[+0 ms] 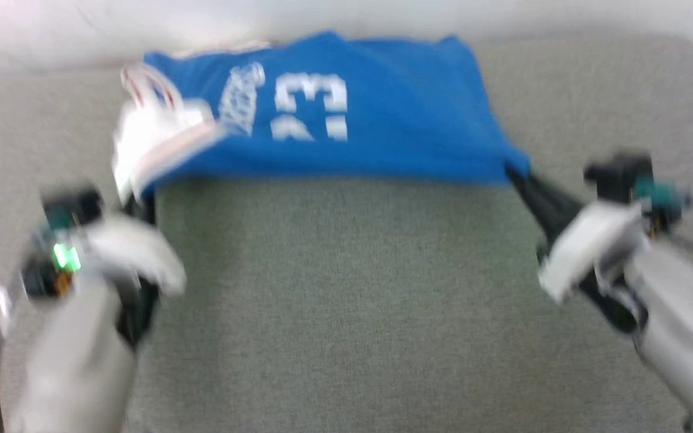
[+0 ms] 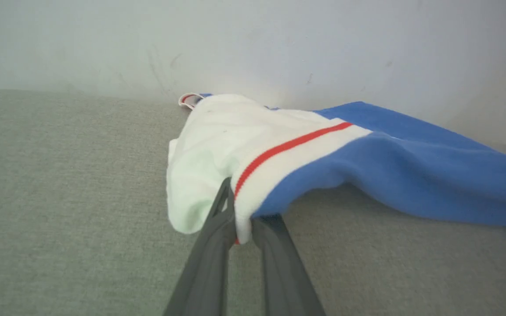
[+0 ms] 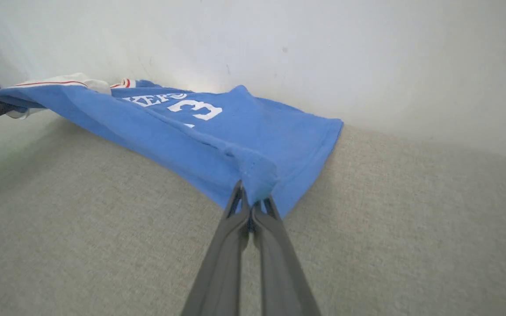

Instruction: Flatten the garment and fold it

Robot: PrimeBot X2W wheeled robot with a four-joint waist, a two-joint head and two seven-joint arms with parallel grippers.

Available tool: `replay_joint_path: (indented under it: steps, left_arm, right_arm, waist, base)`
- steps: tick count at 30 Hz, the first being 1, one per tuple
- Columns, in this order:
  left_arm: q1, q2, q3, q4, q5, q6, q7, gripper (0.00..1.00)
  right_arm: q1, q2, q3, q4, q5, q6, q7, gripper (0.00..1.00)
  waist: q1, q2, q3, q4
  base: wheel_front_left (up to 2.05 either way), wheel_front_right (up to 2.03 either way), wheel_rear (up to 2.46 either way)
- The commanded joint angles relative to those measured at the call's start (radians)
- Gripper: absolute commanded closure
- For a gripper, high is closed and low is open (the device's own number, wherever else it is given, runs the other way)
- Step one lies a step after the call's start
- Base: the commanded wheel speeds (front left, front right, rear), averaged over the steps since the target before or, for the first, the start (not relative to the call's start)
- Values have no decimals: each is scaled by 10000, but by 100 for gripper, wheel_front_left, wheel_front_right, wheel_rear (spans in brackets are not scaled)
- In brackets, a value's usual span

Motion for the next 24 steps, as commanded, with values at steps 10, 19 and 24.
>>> replay_joint_path:
  steps: [10,19,24]
  left_arm:
    - [6937,1236,57,-7160,-144,2870,1717,100]
    - [9841,2362,-30,-11204,-88,4541,3695,100]
    - [10416,2615,-99,-11864,-150,4824,4199,100]
  right_arm:
    - [4398,-796,-2004,-1898,-701,-9,-138,100]
    - [7985,4,-4977,-3896,-2032,-9,956,100]
    - [9566,783,-6171,-5079,-2782,-9,1877,100]
  waist:
    - [4,-1,-2338,208]
    - [4,-1,-2522,332]
    - [4,-1,-2490,372]
  base:
    - [0,0,0]
    - [0,0,0]
    - [0,0,0]
